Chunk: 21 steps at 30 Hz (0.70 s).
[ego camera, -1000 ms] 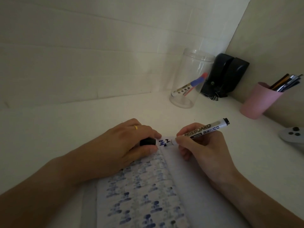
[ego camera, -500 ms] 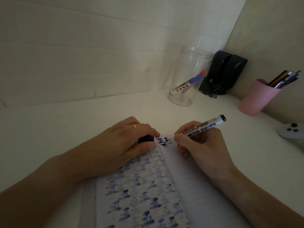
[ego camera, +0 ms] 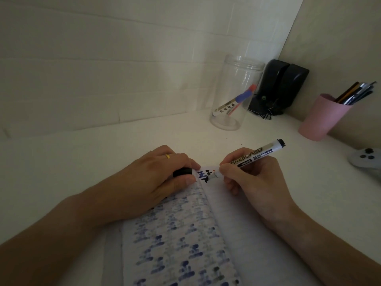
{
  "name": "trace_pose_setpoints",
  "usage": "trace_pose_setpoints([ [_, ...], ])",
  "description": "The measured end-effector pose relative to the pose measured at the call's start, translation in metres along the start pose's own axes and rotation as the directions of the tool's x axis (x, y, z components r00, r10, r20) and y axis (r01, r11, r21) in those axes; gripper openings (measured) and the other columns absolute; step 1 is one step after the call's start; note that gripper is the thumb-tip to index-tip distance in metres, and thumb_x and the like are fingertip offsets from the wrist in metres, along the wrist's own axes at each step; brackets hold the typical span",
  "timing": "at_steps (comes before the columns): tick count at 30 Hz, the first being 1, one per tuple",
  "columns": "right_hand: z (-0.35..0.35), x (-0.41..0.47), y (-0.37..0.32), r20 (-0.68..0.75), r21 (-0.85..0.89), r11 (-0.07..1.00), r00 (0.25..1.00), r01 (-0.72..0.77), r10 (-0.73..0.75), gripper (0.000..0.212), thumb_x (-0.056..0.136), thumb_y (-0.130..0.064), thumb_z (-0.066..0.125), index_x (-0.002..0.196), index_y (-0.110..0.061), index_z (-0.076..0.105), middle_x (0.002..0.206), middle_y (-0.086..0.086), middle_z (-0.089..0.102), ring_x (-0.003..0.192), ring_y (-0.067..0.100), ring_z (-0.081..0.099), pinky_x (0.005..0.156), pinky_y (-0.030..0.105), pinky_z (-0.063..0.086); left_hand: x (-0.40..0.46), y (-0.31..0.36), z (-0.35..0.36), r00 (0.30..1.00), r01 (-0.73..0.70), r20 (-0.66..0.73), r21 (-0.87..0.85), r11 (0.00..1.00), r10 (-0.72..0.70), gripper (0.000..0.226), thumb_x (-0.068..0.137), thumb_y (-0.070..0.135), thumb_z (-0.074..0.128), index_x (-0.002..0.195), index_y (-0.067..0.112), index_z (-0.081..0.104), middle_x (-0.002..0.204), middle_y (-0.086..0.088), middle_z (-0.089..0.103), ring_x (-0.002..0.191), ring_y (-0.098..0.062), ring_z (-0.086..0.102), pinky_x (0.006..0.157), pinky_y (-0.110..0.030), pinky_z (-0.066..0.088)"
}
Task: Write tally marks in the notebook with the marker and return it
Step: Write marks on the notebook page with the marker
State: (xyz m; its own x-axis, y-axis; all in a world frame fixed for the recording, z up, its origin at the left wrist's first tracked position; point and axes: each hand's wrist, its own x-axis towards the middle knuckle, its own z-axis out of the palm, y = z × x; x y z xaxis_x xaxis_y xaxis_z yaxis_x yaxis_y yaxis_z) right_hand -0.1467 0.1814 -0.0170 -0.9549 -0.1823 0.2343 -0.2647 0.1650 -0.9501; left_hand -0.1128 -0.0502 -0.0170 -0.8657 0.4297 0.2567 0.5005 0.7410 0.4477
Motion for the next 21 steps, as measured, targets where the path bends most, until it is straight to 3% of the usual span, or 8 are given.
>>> trace_pose_setpoints([
  [7, 0.0000, -0.0016, -0.0026, 0.040, -0.036, 0.999, 0.999, 0.019, -0.018, 0.010, 0.079, 0.001, 0.072, 0.073, -0.007, 0.073, 0.058, 0.010, 0.067, 0.053, 0.021, 0.060, 0.054, 0.033, 0.052, 0.0004, 0.0005, -0.0002, 1.000, -0.007, -0.009, -0.009, 1.000, 0.007, 0.043, 0.099, 0.054, 0.036, 0.133, 0.039, 0.057, 0.108, 0.029, 0.055, 0.113, 0.000, 0.050, 0.094, -0.022, 0.043],
  [11, 0.0013, -0.0038, -0.0048, 0.077, -0.053, 0.998, 0.997, 0.032, -0.028, 0.008, 0.080, 0.001, 0.073, 0.075, -0.005, 0.073, 0.059, 0.007, 0.068, 0.054, 0.017, 0.062, 0.053, 0.025, 0.050, 0.0005, 0.0015, 0.0001, 1.000, 0.001, -0.005, -0.012, 1.000, -0.001, 0.042, 0.099, 0.053, 0.037, 0.133, 0.039, 0.057, 0.109, 0.029, 0.055, 0.114, 0.000, 0.050, 0.093, -0.020, 0.040],
  [17, 0.0002, -0.0007, -0.0012, -0.050, -0.133, 0.991, 0.999, -0.006, -0.001, 0.010, 0.072, -0.006, 0.074, 0.066, -0.011, 0.069, 0.054, -0.003, 0.063, 0.051, 0.013, 0.055, 0.054, 0.030, 0.046, -0.0005, 0.0010, 0.0003, 1.000, 0.014, -0.004, -0.019, 1.000, -0.014, 0.040, 0.099, 0.052, 0.039, 0.132, 0.040, 0.057, 0.108, 0.027, 0.054, 0.112, -0.001, 0.051, 0.092, -0.023, 0.043],
  [21, 0.0010, -0.0003, -0.0010, -0.048, -0.136, 0.991, 0.999, -0.012, 0.006, 0.011, 0.071, -0.007, 0.074, 0.065, -0.013, 0.068, 0.054, -0.003, 0.062, 0.050, 0.010, 0.054, 0.053, 0.027, 0.044, -0.0003, 0.0006, 0.0004, 1.000, 0.011, -0.009, -0.021, 1.000, -0.011, 0.040, 0.099, 0.052, 0.038, 0.132, 0.040, 0.057, 0.109, 0.026, 0.055, 0.113, -0.002, 0.051, 0.092, -0.023, 0.043],
])
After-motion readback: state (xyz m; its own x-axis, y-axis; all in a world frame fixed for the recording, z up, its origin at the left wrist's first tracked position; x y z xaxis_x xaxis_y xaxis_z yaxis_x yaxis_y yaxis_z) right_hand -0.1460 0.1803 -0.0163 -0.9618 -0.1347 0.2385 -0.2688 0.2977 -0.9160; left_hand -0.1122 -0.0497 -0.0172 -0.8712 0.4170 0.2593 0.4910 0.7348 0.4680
